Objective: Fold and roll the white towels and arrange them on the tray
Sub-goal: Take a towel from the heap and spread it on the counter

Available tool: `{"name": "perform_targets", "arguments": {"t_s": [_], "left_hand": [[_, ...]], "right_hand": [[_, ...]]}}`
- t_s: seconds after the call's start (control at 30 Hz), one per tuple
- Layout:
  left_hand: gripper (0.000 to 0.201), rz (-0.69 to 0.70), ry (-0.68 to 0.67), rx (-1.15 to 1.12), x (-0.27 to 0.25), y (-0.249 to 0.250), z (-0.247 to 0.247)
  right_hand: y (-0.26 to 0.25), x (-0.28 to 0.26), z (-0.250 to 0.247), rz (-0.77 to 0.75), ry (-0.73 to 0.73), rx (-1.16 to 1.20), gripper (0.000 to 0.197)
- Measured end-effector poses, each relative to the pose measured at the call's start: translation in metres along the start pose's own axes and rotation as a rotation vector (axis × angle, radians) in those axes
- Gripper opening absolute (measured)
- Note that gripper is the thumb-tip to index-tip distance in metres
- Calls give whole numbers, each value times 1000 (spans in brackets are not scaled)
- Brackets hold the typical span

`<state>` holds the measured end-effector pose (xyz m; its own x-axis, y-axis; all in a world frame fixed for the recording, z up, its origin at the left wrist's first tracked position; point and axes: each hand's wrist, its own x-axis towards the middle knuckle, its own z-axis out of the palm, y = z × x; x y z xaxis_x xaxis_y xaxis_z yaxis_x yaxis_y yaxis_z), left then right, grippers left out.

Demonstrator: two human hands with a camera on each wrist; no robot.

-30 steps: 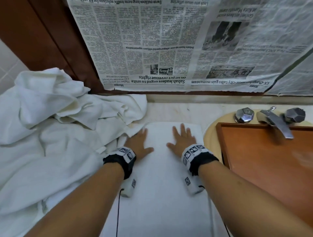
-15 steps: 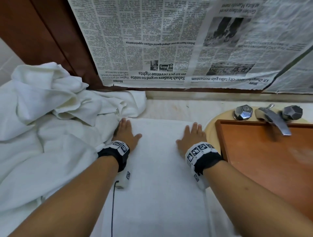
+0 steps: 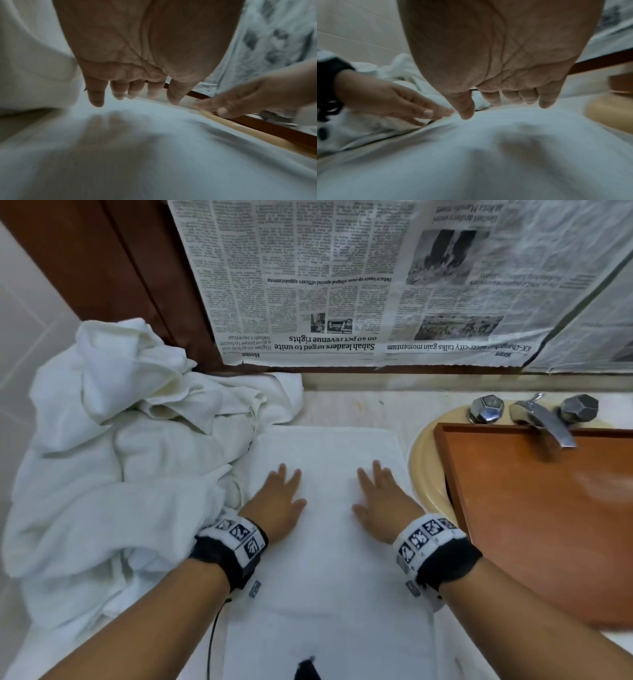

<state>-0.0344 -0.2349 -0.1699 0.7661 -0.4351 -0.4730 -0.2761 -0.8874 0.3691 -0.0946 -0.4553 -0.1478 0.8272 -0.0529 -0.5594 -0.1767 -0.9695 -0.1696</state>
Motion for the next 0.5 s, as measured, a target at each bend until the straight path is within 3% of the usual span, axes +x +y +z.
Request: {"name": "perform_targets", "arguments": {"t_s": [0.1,0.17,0.27,0.33,0.37,0.43,0.5], "left_hand": [[72,166,-157,14,-39,-3,21],[74,89,-213,47,-49,-19,32],[65,-100,-30,-41,-61,-33,27],[61,-33,103,-148,-79,-21,24],[60,51,130,-188,-90,-11,25],[62,162,35,-179,-111,11,38],[67,131,-160,-23,-120,22,58]], "right_hand": [[-11,-26,21,-156,-83,-41,76],[0,-31,37,-122,-164,-53,77],[24,-37,44,106,-87,18,78],[24,-48,45,168,-34,50,76],[17,-55,46,124,-14,29,75],[-1,-73,56,-34,-9,-46,76],[-11,-89,75,-141,-71,-54,79]]}}
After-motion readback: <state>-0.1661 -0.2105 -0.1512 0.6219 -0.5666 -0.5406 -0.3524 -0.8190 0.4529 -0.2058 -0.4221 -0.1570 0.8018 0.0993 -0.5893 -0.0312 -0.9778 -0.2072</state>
